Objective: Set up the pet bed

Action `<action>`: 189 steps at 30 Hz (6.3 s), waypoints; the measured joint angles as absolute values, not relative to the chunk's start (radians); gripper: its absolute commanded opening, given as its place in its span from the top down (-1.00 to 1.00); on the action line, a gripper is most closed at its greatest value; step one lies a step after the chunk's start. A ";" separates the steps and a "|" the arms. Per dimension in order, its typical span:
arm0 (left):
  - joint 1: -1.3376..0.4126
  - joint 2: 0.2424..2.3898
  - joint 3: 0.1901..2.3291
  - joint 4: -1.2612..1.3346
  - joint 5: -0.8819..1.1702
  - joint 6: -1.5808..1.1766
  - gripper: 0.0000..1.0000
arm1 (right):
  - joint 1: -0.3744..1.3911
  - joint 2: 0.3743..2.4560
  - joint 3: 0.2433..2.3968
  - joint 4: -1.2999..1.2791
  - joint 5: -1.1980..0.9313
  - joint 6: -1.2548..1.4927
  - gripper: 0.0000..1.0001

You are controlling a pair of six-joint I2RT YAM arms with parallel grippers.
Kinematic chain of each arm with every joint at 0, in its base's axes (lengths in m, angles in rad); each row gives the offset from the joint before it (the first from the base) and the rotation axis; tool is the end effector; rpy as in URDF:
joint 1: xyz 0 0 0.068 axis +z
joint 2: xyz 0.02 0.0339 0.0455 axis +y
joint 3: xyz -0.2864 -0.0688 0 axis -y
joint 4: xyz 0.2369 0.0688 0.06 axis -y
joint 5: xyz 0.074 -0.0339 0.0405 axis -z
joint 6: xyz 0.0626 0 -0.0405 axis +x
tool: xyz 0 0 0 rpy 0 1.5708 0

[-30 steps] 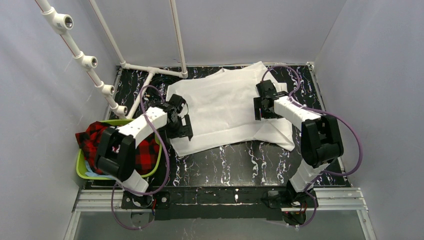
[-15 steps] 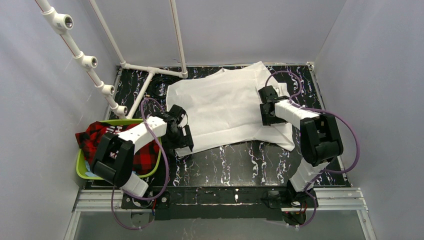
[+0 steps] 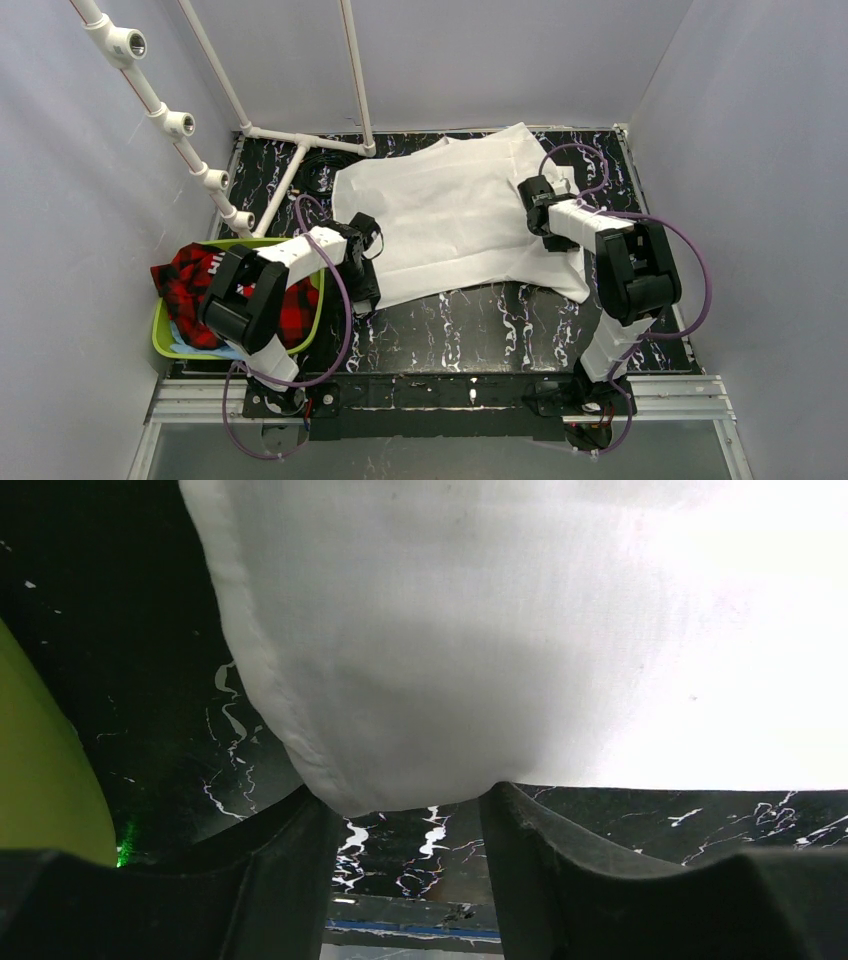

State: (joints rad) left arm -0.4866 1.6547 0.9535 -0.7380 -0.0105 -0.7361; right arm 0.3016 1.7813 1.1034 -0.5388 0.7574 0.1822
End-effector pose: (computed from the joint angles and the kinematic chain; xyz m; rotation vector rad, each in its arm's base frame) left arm 0.2493 -0.1311 0.1565 -0.3776 3.0025 -0.1014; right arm 0.3407 0.0609 0.1797 0.0285 2.5015 -0.8570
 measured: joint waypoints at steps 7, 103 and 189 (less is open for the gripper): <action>-0.487 1.669 0.976 -0.758 -0.019 -0.729 -0.11 | 0.245 1.735 1.108 -0.569 0.762 0.220 0.97; -0.703 1.475 0.797 -0.606 -0.222 -0.927 0.43 | -0.020 1.149 0.948 -0.677 0.456 0.459 0.97; -0.413 1.611 1.253 -0.738 -0.160 -0.603 1.00 | -0.018 1.325 1.185 -0.316 0.090 0.310 0.97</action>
State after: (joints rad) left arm -0.4129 1.6112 1.2530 -0.7380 -0.1600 -0.6033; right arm -0.0181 1.3251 1.1854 -0.3164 0.0898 0.3099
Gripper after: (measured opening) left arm 0.010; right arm 0.032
